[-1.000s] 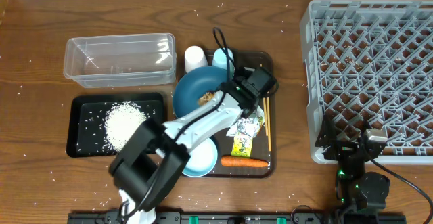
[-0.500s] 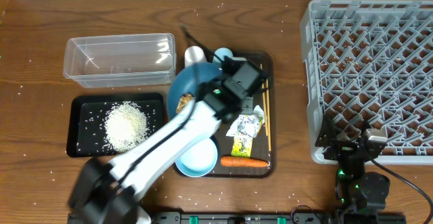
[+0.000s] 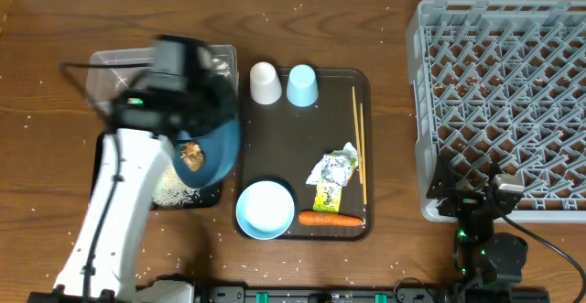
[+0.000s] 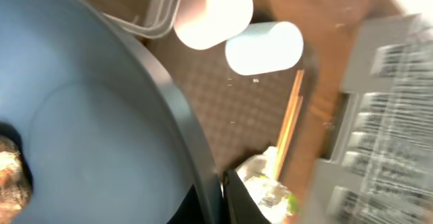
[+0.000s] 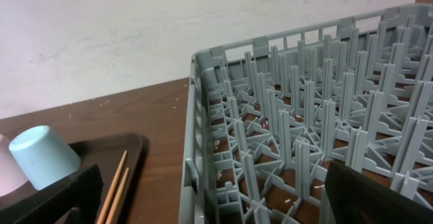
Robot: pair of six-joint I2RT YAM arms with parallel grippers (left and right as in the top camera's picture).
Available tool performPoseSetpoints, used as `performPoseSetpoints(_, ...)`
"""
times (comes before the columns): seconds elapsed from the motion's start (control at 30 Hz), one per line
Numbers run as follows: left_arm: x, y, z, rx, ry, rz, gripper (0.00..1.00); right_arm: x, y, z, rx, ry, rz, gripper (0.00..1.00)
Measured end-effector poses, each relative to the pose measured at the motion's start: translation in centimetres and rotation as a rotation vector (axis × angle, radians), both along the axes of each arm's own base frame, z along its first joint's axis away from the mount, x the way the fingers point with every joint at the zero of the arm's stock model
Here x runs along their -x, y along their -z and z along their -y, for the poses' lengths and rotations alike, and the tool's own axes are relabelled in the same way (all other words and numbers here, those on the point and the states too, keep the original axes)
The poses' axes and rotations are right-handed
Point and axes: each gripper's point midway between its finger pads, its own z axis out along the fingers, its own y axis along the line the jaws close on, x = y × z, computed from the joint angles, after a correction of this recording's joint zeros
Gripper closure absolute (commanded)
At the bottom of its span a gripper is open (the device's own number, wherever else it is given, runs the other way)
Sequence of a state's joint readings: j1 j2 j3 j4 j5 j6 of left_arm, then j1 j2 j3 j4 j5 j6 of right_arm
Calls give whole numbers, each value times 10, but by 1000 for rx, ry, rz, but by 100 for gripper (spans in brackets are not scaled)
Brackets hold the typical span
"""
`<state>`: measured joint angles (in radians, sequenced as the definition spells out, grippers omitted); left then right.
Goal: Sort waste into correct bins and load items into the dishwasher rack
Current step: 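Lift the blue plate and tip scraps onto the black tray, then carry the blue plate back and set it on the dark tray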
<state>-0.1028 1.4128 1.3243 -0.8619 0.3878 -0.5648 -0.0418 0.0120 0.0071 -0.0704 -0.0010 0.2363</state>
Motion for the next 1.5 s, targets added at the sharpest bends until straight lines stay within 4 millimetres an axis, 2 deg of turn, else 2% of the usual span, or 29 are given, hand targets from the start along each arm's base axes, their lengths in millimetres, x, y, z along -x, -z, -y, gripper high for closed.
performPoseSetpoints(0.17,-2,-15,-32,238,23,42,94,0,0,0,0,0,0,1)
performPoseSetpoints(0.43,17,-7,-84,536,-54,96,94,0,0,0,0,0,0,1)
performPoseSetpoints(0.6,27,-6,-114,678,-111,201,94,0,0,0,0,0,0,1)
performPoseSetpoints(0.87,38,-25,-147,823,-170,343,94,0,0,0,0,0,0,1)
performPoseSetpoints(1.03,41,-30,-155,849,-194,361,94,0,0,0,0,0,0,1)
performPoseSetpoints(1.27,44,-30,-152,892,-221,322,94,0,0,0,0,0,0,1)
performPoseSetpoints(1.4,47,-40,-141,865,-182,340,94,0,0,0,0,0,0,1)
performPoseSetpoints(1.5,55,-56,-117,795,-111,368,94,0,0,0,0,0,0,1)
